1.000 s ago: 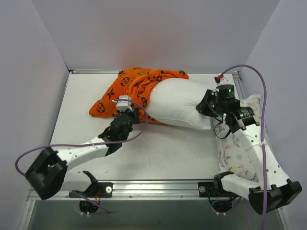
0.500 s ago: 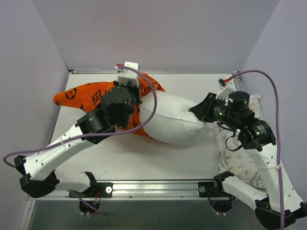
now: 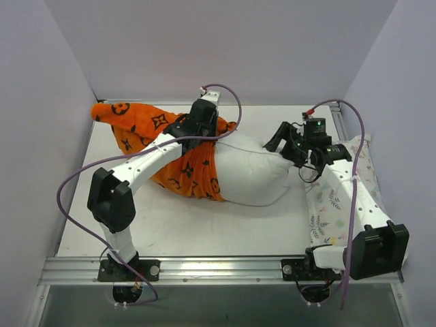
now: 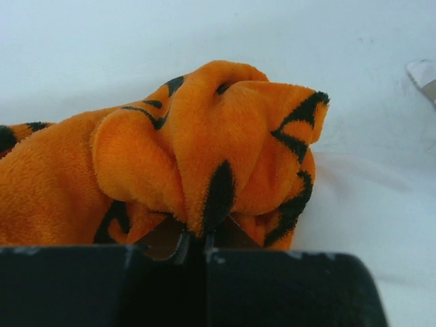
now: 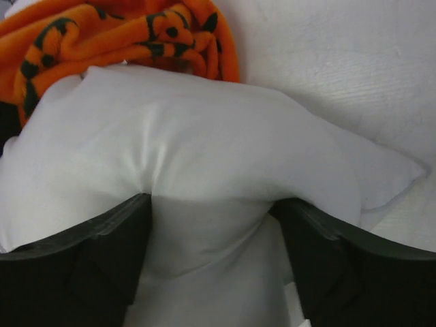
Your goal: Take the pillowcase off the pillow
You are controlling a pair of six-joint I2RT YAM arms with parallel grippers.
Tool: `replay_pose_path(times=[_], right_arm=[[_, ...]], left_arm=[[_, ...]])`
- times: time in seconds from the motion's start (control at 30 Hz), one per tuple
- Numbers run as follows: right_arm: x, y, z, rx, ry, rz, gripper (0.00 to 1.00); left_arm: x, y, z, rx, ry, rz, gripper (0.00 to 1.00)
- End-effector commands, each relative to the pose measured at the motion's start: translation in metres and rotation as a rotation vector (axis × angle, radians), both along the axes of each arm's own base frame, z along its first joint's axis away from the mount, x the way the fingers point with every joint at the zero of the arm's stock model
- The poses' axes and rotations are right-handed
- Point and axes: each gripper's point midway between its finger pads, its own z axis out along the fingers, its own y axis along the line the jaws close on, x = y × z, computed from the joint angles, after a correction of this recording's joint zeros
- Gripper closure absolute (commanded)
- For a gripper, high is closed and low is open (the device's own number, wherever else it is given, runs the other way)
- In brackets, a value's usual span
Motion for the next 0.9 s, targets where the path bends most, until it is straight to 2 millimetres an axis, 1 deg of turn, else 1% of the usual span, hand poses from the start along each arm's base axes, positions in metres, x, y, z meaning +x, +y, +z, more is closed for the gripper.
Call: replay_pose_path(times=[0.0, 0.03, 0.07, 0.1, 0.13, 0.17, 0.2, 0.23, 0.27, 0.3, 0.33, 0.37, 0.4, 0.43, 0.47, 0.5, 0.53, 0.57, 0.6, 0.63, 0.67, 0.7, 0.73, 0.77, 0.8, 0.83, 0.87], right_arm=[[0.024, -0.012, 0.034, -0.068, -0.137, -0.040, 0.15], [0.026, -0.020, 0.042, -0.086, -0.149, -0.061, 0.12], [0.032, -0.024, 0.066, -0.094, -0.205, -0.080, 0.09], [0.033, -0.030, 0.077, -0.113, -0.234, -0.094, 0.00], [0.030, -0.034, 0.093, -0.118, -0.275, -0.106, 0.00], [0.030, -0.037, 0.111, -0.121, -0.323, -0.119, 0.00], [0.028, -0.042, 0.120, -0.130, -0.348, -0.139, 0.00], [0.021, -0.043, 0.133, -0.126, -0.388, -0.146, 0.00], [0.017, -0.043, 0.141, -0.121, -0.414, -0.146, 0.00], [0.012, -0.042, 0.140, -0.117, -0.425, -0.137, 0.00], [0.005, -0.041, 0.152, -0.102, -0.475, -0.134, 0.00], [0.000, -0.037, 0.154, -0.094, -0.492, -0.116, 0.00], [-0.004, -0.034, 0.146, -0.094, -0.492, -0.095, 0.00], [-0.013, -0.028, 0.148, -0.093, -0.510, -0.060, 0.00], [-0.017, -0.023, 0.140, -0.106, -0.506, -0.029, 0.00], [-0.027, -0.004, 0.131, -0.112, -0.500, 0.040, 0.00], [-0.031, -0.007, 0.107, -0.167, -0.471, 0.030, 0.00], [-0.035, 0.000, 0.093, -0.202, -0.472, 0.068, 0.00], [-0.040, 0.012, 0.081, -0.219, -0.467, 0.107, 0.00], [-0.043, 0.017, 0.053, -0.245, -0.434, 0.132, 0.00], [-0.043, 0.020, 0.041, -0.266, -0.427, 0.147, 0.00], [-0.047, 0.029, 0.026, -0.285, -0.409, 0.183, 0.00], [-0.045, 0.030, 0.011, -0.313, -0.406, 0.184, 0.00], [-0.040, 0.023, 0.000, -0.364, -0.403, 0.147, 0.00], [-0.030, 0.027, -0.008, -0.375, -0.409, 0.141, 0.00], [-0.025, 0.026, -0.018, -0.395, -0.398, 0.140, 0.00], [-0.020, 0.031, -0.021, -0.395, -0.400, 0.153, 0.00]], left_arm=[[-0.003, -0.015, -0.025, -0.083, 0.088, -0.054, 1.00], [0.002, -0.015, -0.023, -0.098, 0.086, -0.050, 1.00], [0.006, -0.014, -0.020, -0.108, 0.082, -0.045, 1.00], [0.009, -0.014, -0.017, -0.111, 0.082, -0.041, 1.00], [0.013, -0.013, -0.020, -0.110, 0.092, -0.035, 1.00], [0.021, -0.013, -0.009, -0.123, 0.076, -0.028, 1.00], [0.022, -0.011, -0.012, -0.112, 0.091, -0.022, 1.00], [0.025, -0.011, -0.017, -0.104, 0.101, -0.017, 0.98], [0.030, -0.010, -0.012, -0.107, 0.094, -0.009, 0.94], [0.030, -0.009, -0.016, -0.099, 0.107, -0.006, 0.87], [0.032, -0.010, -0.023, -0.094, 0.120, -0.005, 0.83], [0.033, -0.010, -0.027, -0.093, 0.130, -0.006, 0.80], [0.035, -0.010, -0.029, -0.091, 0.134, -0.003, 0.72], [0.035, -0.010, -0.037, -0.084, 0.149, 0.001, 0.69], [0.036, -0.011, -0.038, -0.093, 0.152, 0.003, 0.69], [0.038, -0.010, -0.041, -0.095, 0.158, 0.005, 0.68], [0.038, -0.011, -0.048, -0.091, 0.172, 0.003, 0.65], [0.039, -0.013, -0.049, -0.093, 0.174, 0.002, 0.62], [0.039, -0.014, -0.052, -0.095, 0.183, -0.004, 0.62], [0.039, -0.016, -0.056, -0.095, 0.192, -0.006, 0.61], [0.039, -0.017, -0.058, -0.096, 0.197, -0.008, 0.61], [0.039, -0.017, -0.060, -0.095, 0.199, -0.008, 0.61], [0.039, -0.017, -0.066, -0.089, 0.208, -0.007, 0.60], [0.038, -0.016, -0.068, -0.087, 0.212, -0.006, 0.60], [0.037, -0.016, -0.071, -0.082, 0.220, -0.007, 0.60], [0.035, -0.016, -0.077, -0.079, 0.231, -0.009, 0.60], [0.034, -0.018, -0.079, -0.080, 0.235, -0.014, 0.60]])
